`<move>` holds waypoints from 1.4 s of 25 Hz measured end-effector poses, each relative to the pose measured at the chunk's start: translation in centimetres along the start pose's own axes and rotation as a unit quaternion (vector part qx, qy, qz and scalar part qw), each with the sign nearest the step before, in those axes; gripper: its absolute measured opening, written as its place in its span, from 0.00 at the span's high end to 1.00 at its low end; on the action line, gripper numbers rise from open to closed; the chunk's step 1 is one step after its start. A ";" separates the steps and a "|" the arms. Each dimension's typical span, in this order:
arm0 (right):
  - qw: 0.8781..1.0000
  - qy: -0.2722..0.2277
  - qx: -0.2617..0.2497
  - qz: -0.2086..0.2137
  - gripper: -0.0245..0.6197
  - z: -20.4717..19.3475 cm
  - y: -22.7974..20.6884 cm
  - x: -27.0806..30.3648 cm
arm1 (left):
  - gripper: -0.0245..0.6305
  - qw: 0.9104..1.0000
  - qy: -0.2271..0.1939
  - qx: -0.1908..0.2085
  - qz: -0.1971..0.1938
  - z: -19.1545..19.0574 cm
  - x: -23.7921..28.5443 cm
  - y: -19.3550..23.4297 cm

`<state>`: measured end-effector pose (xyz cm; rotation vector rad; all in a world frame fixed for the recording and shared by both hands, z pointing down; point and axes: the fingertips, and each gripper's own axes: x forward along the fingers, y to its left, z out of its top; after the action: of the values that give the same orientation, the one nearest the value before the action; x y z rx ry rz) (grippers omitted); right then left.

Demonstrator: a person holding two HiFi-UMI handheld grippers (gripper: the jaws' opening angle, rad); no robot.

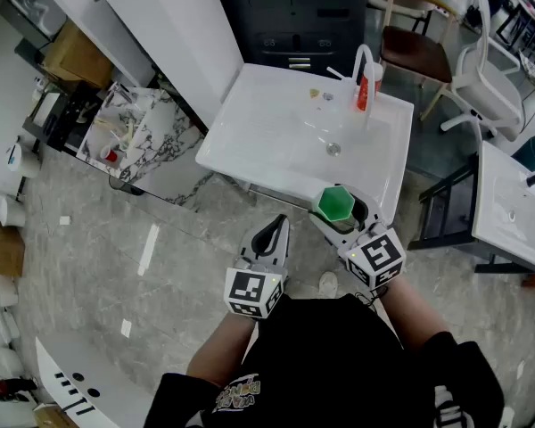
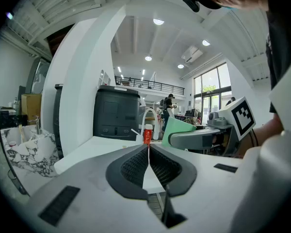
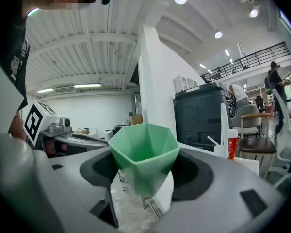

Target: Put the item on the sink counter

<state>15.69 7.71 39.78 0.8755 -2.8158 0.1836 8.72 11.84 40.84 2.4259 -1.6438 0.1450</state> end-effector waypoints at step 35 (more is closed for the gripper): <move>1.000 0.002 -0.002 0.019 0.40 1.0 3.8 4.4 | 0.93 1.000 -0.001 0.000 0.001 0.3 -2.4 4.9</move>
<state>9.82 8.18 39.49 0.8209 -2.8294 0.1847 3.27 12.17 40.68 2.4255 -1.6470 0.1414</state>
